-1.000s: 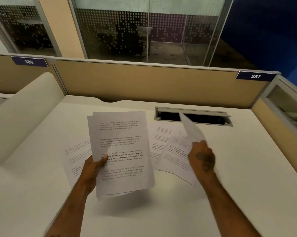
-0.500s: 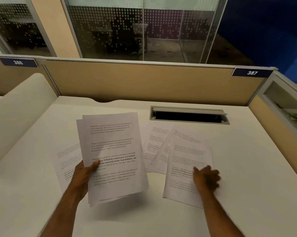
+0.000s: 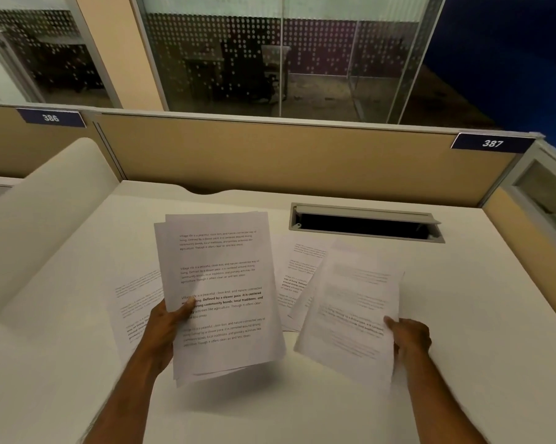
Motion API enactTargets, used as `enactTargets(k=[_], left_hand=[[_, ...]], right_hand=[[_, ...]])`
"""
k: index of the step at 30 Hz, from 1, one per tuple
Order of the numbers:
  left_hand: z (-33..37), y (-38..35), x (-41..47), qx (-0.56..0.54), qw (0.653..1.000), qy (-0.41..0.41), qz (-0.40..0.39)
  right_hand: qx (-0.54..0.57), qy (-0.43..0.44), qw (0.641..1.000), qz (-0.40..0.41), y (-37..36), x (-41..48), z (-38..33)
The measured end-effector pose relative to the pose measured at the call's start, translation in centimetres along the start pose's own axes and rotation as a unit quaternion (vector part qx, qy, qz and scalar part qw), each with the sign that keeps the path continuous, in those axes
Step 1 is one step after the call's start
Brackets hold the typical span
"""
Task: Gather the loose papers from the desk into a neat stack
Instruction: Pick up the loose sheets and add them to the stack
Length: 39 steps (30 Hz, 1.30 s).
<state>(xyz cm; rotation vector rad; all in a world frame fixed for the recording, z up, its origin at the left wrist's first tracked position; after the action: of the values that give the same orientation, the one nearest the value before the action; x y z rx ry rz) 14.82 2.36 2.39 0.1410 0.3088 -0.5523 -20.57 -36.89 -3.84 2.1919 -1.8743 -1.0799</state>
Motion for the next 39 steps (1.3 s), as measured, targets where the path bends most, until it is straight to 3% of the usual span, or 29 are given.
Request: enactTargets(k=[5,12,19,23,29,33,39], left_hand=[[0.4,1.2,0.6,0.004,1.0,-0.004,0.017],[0.2,2.7,1.5,0.016,0.999,-0.001,0.036],[0.2,2.7,2.3,-0.001,0.999,0.005,0.037],[0.5,2.6,2.5,-0.003,0.999,0.004,0.032],[1.6,3.4,2.3,-0.01,0.999,0.003,0.034],[2.1,4.1,1.9,-0.026,0.999,0.0,0.036],[2.5,3.9,0.9,-0.032,0.999,0.005,0.019]], right_hand=[[-0.021,0.014,0.999,0.039,-1.9,1.4,-2.4],[-0.115,-0.032,0.992,0.046,-4.8,1.0,-3.2],[0.001,-0.094,0.996,0.01,-4.7,2.4,-2.7],[0.113,0.009,0.993,-0.013,-4.6,1.8,-5.9],[0.226,0.14,0.942,-0.205,-4.0,-2.6,-14.7],[0.244,0.145,0.89,-0.358,-5.9,-6.9,-18.6],[0.177,0.146,0.853,-0.469,-14.8,-14.8,-19.0]])
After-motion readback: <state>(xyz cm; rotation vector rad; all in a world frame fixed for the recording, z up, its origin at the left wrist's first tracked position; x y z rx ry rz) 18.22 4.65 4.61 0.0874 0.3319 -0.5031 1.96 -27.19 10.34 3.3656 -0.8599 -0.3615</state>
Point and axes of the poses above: each hand's wrist, its own x-axis towards the middle knuckle, its own y-axis out of the back of the hand, z = x × y, the point moved 8 cm from there along x, towards the middle knuckle, and after that the axes turned 13 degrees about x, right-handed, at the moved point
